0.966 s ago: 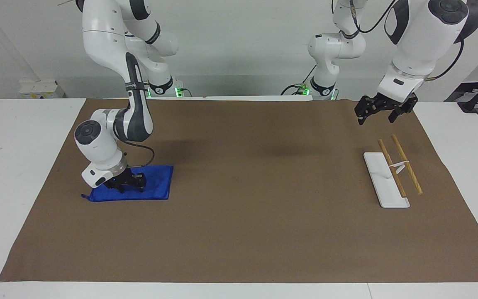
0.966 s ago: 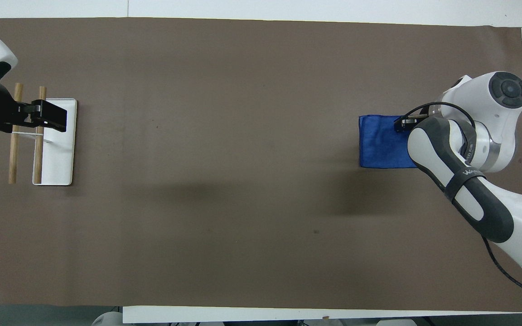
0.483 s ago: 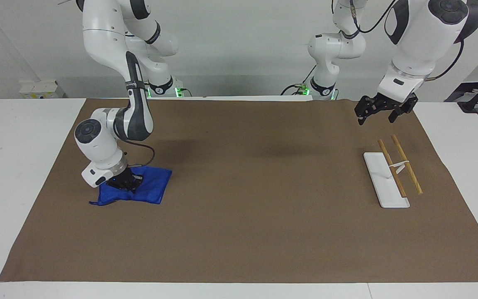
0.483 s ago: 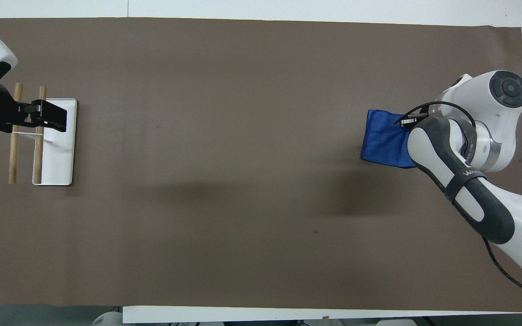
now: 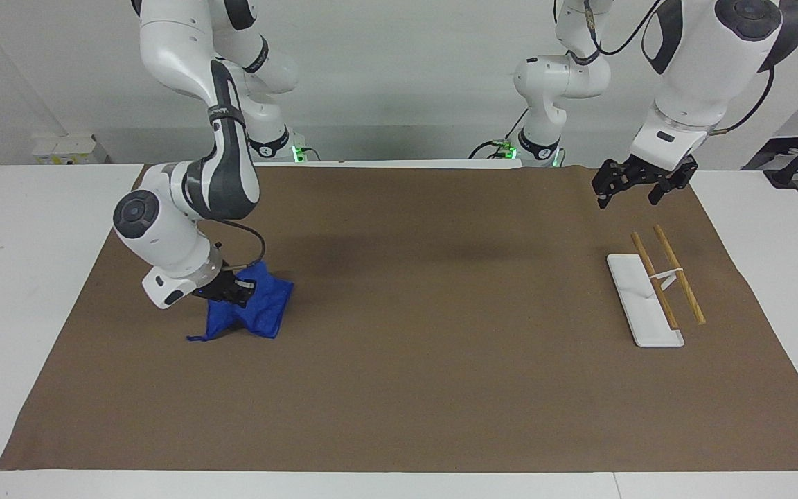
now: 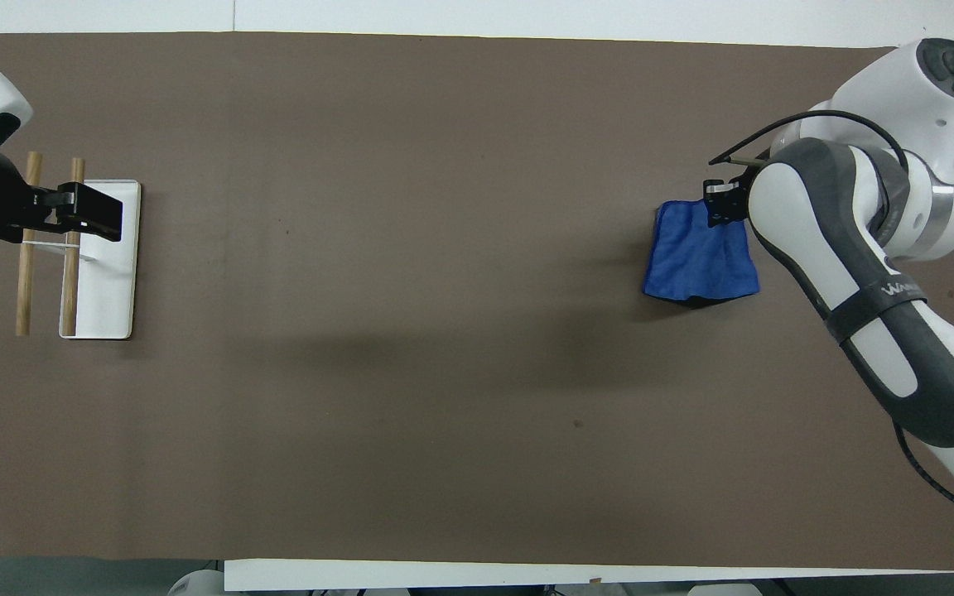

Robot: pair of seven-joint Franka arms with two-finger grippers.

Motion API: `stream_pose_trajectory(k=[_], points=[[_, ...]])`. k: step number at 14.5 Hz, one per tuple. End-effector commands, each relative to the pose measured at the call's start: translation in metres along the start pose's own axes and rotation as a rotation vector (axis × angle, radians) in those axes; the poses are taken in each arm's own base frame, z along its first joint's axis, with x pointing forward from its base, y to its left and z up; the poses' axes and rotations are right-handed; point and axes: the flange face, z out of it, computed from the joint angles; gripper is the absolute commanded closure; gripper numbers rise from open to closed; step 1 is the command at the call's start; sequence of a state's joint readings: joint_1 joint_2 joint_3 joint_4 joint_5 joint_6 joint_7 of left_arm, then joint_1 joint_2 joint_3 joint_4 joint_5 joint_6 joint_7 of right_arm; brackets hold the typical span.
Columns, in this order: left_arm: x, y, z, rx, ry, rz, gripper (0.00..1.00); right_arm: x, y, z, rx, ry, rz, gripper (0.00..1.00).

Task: Right arm passes towel to left arm to hang
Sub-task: 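Close the right gripper on the towel edge and lift it, then carry the towel toward the left gripper while the left gripper reaches in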

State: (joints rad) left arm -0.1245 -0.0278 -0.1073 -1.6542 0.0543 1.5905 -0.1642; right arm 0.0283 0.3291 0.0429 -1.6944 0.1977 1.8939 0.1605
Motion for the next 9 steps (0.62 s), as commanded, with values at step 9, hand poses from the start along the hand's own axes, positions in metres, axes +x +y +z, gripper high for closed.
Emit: stream_pose_trajectory(k=[9], points=[[-0.009,0.032,-0.014,-0.105,0.028,-0.442,0.02,-0.029,-0.114,-0.059,0.486,-0.297,0.558,1.0]])
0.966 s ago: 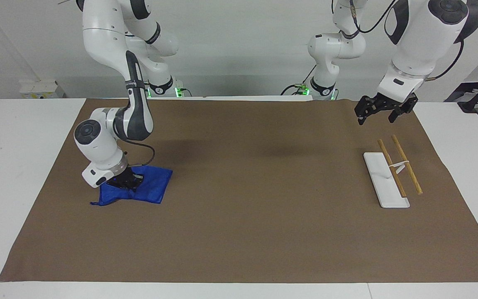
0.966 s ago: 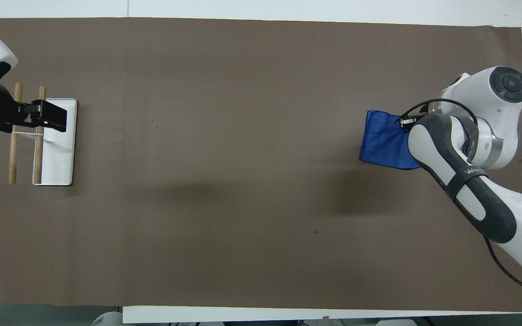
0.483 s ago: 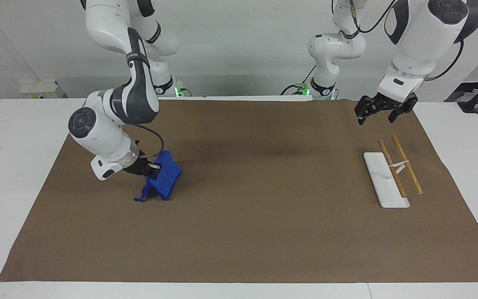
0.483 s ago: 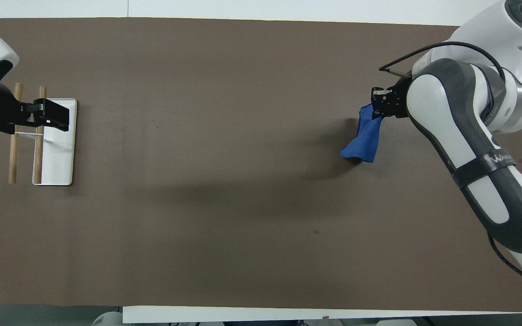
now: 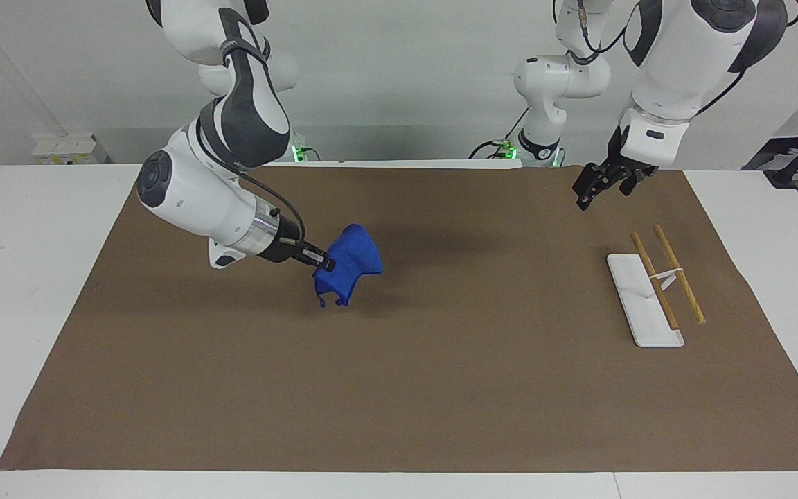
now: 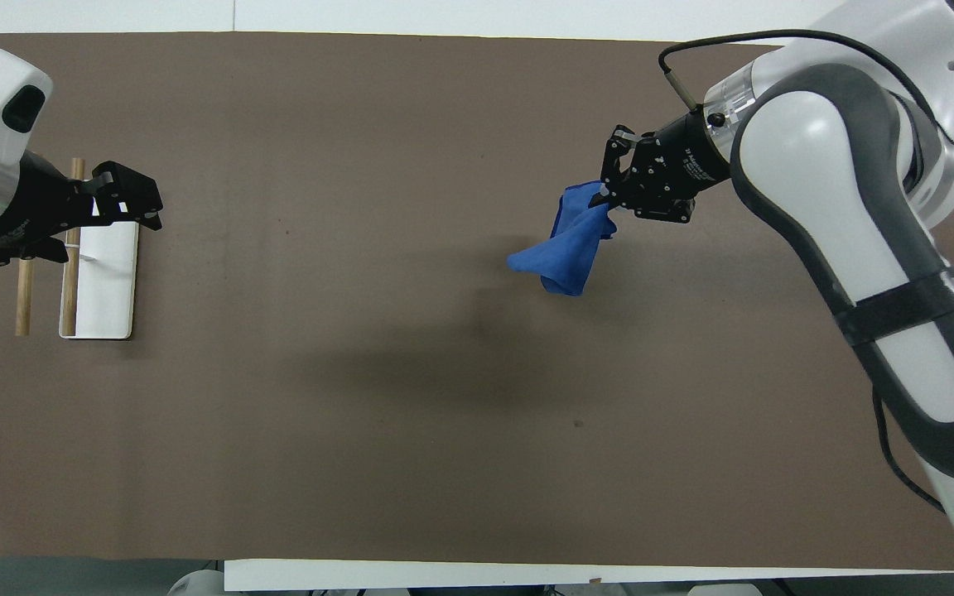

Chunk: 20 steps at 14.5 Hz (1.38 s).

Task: Right arm passes towel to left arm to hang
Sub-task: 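Carry the towel toward the left gripper while the left gripper reaches in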

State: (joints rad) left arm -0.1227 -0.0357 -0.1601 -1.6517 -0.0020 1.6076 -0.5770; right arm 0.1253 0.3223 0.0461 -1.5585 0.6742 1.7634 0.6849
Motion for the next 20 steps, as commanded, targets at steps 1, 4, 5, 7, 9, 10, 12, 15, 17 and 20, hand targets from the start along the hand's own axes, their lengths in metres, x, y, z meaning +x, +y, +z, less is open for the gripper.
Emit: stream_pose_trajectory(k=[1,4,5,7,9,10,12,15,17,20], points=[[0.0,0.002,-0.004,-0.086,0.0,-0.138,0.02,-0.007,-0.005,-0.008,0.113,-0.118,0.097,1.0],[0.007,0.01,0.003,-0.165,-0.017,-0.325,0.02,-0.021,-0.011,-0.003,0.209,-0.25,0.184,0.99],[0.009,0.016,0.007,-0.198,-0.045,-0.42,0.02,-0.025,-0.015,-0.001,0.225,-0.276,0.211,0.99],[0.008,0.027,0.013,-0.239,-0.08,-0.574,0.02,-0.029,-0.021,0.001,0.259,-0.312,0.253,0.99],[-0.003,0.042,0.024,-0.228,-0.113,-0.658,0.02,-0.035,-0.027,0.002,0.289,-0.352,0.288,0.99],[-0.008,0.047,0.03,-0.224,-0.138,-0.705,0.02,-0.035,-0.028,0.0,0.306,-0.371,0.313,0.99],[-0.015,0.056,0.035,-0.219,-0.167,-0.742,0.02,-0.033,-0.031,-0.005,0.348,-0.396,0.381,0.99],[-0.024,0.068,0.046,-0.244,-0.235,-0.84,0.02,-0.033,-0.033,-0.007,0.384,-0.453,0.475,0.99],[-0.037,0.086,0.044,-0.255,-0.248,-0.865,0.03,-0.035,-0.032,-0.009,0.425,-0.511,0.509,0.99],[-0.044,0.114,0.04,-0.342,-0.253,-0.955,0.04,-0.038,-0.039,-0.01,0.466,-0.534,0.544,0.99]])
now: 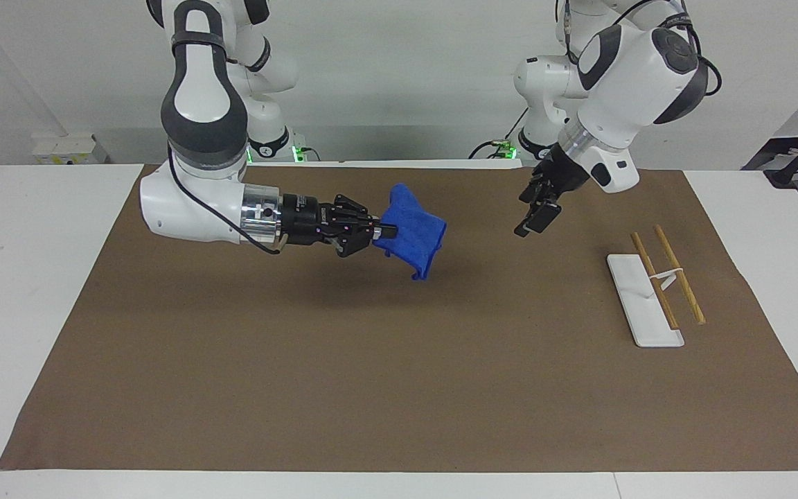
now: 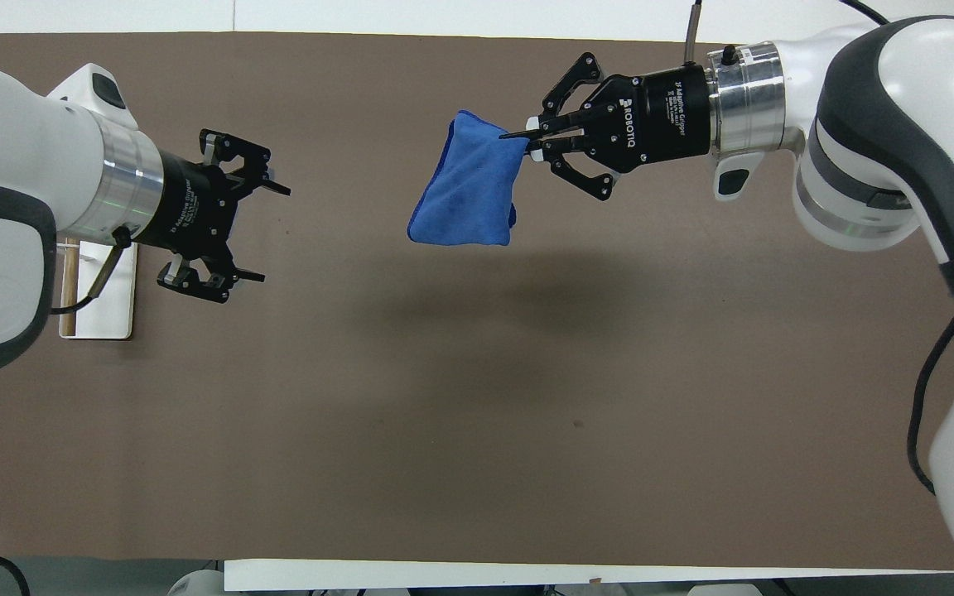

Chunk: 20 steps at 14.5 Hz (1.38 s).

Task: Right arm passes towel to left arm to hang
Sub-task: 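Carry the towel toward the left gripper while the left gripper reaches in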

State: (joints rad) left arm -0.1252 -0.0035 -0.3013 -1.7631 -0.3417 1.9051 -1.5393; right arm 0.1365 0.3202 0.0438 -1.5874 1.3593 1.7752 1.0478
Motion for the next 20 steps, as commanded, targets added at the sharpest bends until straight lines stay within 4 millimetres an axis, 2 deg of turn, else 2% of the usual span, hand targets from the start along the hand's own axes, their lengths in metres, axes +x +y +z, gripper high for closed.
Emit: stream_pose_trajectory(k=[1,8,12,15,17,20], points=[[-0.016,0.006,0.005,-0.075,-0.041,-0.078,0.04,-0.01,0.006,0.009,0.039,-0.027,0.039,0.99],[-0.057,0.008,0.012,-0.135,-0.089,-0.048,0.04,-0.013,0.003,0.021,0.088,-0.028,0.104,0.99],[-0.056,0.01,0.016,-0.154,-0.092,-0.052,0.05,-0.016,0.003,0.044,0.129,-0.01,0.148,1.0],[-0.057,0.017,0.028,-0.216,-0.102,-0.093,0.06,-0.015,0.002,0.045,0.136,-0.003,0.149,1.0],[-0.053,0.023,0.03,-0.252,-0.107,-0.104,0.07,-0.015,0.003,0.045,0.135,-0.005,0.149,0.99],[-0.053,0.028,0.026,-0.297,-0.125,-0.196,0.14,-0.016,0.002,0.044,0.138,-0.004,0.148,0.99]])
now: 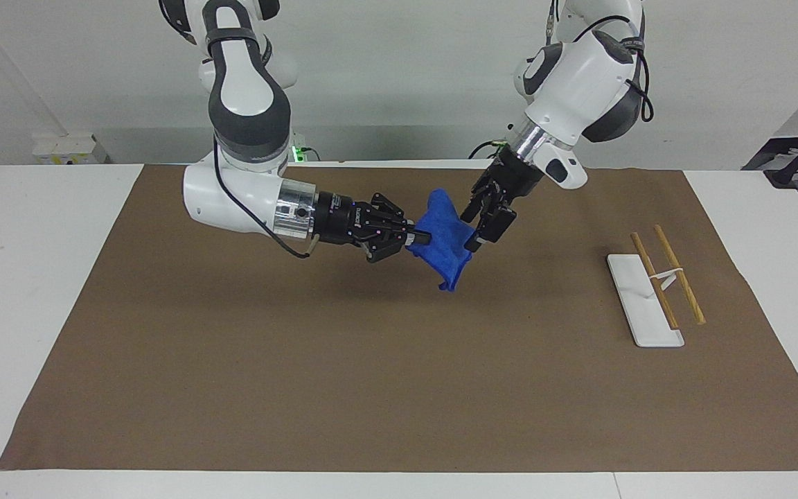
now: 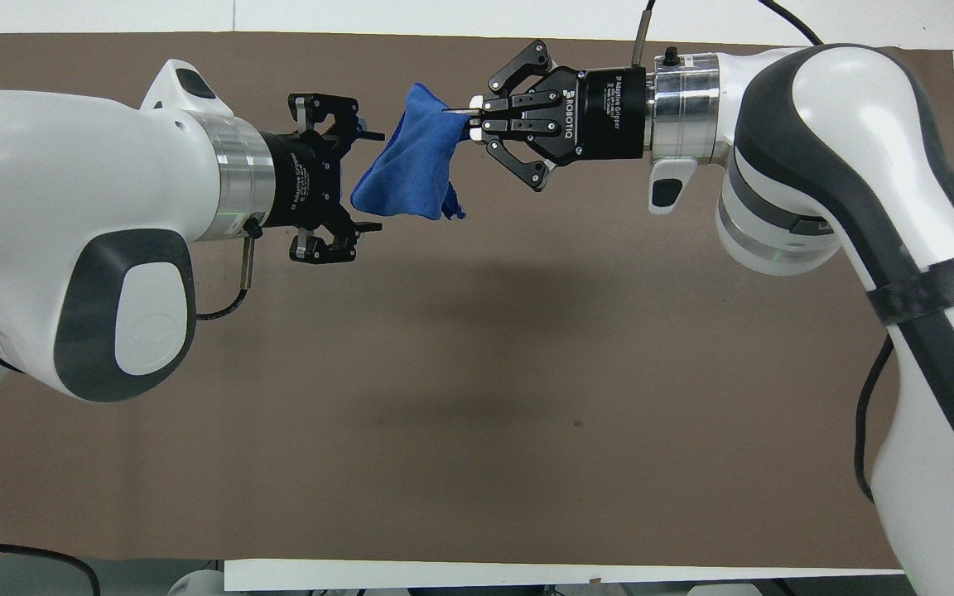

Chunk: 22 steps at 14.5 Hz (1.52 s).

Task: Right arm passes towel to left arm to hang
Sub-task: 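Close the left gripper on the towel beside the right gripper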

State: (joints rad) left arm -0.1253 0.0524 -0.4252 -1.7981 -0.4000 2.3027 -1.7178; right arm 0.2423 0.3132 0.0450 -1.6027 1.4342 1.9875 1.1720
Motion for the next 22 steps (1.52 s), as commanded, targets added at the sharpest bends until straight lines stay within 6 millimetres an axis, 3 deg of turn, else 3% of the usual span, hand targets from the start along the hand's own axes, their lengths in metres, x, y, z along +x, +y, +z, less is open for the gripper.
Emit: stream_pose_trajectory(k=[1,5,8,11,14,16,19,22], points=[[-0.003,0.0,0.002,-0.035,-0.017,-0.063,0.16,-0.003,0.004,-0.003,0.017,-0.019,0.02,0.99],[-0.003,0.0,0.002,-0.031,-0.015,-0.059,0.26,-0.003,0.003,-0.004,0.02,-0.018,0.019,0.99],[-0.001,0.003,0.002,-0.035,-0.02,-0.067,0.54,-0.003,0.003,-0.003,0.018,-0.019,0.019,0.99],[0.001,0.006,0.0,-0.032,-0.039,-0.09,0.72,-0.003,0.003,-0.003,0.018,-0.018,0.018,0.99],[0.0,0.01,-0.007,-0.034,-0.061,-0.11,0.8,-0.003,0.003,-0.003,0.017,-0.016,0.018,0.99],[-0.001,0.013,-0.012,-0.027,-0.062,-0.108,0.83,-0.003,0.003,-0.003,0.017,-0.015,0.017,0.92],[0.004,0.016,-0.018,-0.017,-0.057,-0.107,0.88,-0.006,0.003,-0.005,0.018,-0.007,-0.008,0.67],[0.004,0.016,-0.02,-0.007,-0.055,-0.106,0.92,-0.015,0.002,-0.01,0.034,0.01,-0.094,0.05]])
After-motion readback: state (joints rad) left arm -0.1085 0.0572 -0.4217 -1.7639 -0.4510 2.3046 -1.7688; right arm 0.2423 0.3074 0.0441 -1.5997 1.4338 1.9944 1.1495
